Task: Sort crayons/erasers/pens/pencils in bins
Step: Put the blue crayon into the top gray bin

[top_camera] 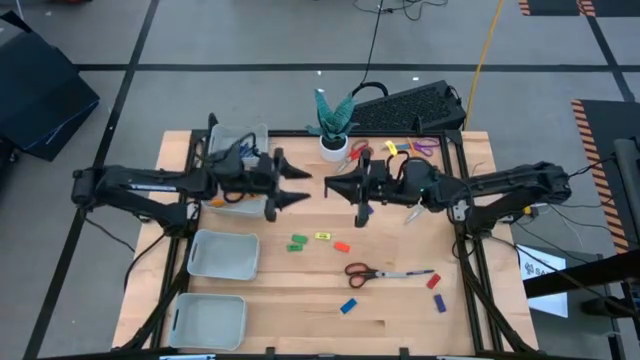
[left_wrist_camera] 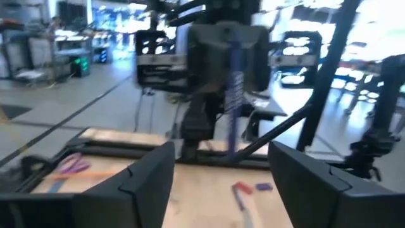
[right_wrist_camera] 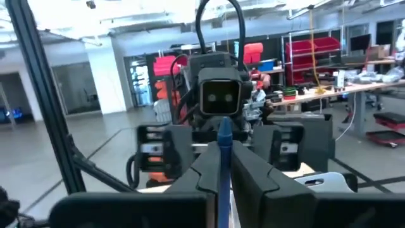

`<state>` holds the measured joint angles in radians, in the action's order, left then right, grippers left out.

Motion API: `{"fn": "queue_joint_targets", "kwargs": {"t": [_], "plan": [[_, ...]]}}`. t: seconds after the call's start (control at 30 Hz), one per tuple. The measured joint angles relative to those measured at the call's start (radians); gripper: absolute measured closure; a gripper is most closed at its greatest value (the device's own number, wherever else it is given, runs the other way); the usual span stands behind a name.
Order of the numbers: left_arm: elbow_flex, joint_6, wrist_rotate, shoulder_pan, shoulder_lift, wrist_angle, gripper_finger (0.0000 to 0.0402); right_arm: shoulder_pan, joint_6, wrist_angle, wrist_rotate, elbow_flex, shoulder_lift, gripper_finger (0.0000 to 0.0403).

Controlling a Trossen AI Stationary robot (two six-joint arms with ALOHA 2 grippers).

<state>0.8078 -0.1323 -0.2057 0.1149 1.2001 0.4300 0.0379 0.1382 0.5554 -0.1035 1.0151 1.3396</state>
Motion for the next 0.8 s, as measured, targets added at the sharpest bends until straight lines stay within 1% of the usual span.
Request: {"fn": "queue_joint_targets", "kwargs": {"t": [0.1,0.23,0.3,0.37,0.47,0.63,0.73,0.8], "plan": [[0.000,-0.023,0.013,-0.030,0.059,0.093,0.0162,-0.004,-0.037,-0.013,0.004,0.000,0.000,0.0387],[0.000,-0.069,0.014,-0.030,0.133,0.206,0.0173,-0.005,-0.053,-0.048,0.002,0.000,0.000,0.0387],[0.000,-0.096,-0.003,-0.030,0.161,0.272,0.0179,-0.005,-0.056,-0.053,-0.001,0.000,0.000,0.0387],[0.000,-0.116,-0.019,-0.031,0.179,0.306,0.0187,-0.005,-0.056,-0.051,-0.004,0.000,-0.001,0.0387],[0.003,-0.135,-0.022,-0.031,0.206,0.314,0.0206,-0.005,-0.056,-0.052,-0.005,0.000,-0.001,0.0387],[0.061,-0.165,-0.010,-0.030,0.272,0.299,0.0260,-0.005,-0.054,-0.052,-0.004,0.001,0.003,0.0387],[0.090,-0.169,-0.055,-0.030,0.281,0.282,0.0308,-0.005,-0.056,-0.052,-0.005,0.001,0.004,0.0387],[0.105,-0.157,-0.074,-0.029,0.276,0.239,0.0346,-0.004,-0.051,-0.049,-0.003,0.001,0.004,0.0387]]}}
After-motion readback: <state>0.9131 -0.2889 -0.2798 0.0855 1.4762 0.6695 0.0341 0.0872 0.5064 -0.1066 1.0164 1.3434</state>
